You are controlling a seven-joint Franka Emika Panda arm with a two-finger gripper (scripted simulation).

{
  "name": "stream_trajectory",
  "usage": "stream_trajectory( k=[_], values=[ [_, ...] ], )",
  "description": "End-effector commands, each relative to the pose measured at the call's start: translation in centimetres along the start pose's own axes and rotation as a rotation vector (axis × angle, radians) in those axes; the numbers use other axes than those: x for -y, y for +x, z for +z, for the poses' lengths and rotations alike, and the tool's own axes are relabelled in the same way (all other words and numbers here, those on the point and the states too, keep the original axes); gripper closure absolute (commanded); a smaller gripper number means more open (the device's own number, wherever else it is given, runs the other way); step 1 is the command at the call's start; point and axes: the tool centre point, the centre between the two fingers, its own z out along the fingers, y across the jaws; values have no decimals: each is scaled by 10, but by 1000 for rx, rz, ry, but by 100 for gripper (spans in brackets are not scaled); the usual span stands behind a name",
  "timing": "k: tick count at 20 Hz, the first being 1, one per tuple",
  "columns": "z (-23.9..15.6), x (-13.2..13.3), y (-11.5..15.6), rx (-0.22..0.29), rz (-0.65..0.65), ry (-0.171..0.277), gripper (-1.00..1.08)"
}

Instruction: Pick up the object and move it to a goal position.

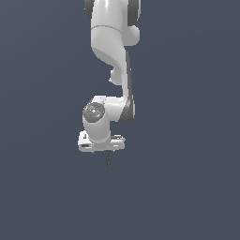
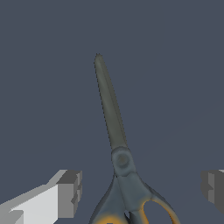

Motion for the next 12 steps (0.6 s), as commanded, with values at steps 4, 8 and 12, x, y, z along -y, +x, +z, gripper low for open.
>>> stream_trajectory(
  k=[4, 8, 12],
  values=[
    [27, 0, -1, 1, -1, 0, -92],
    [36, 0, 0, 1, -1, 0, -92],
    [36, -1, 0, 1, -1, 0, 108]
  ],
)
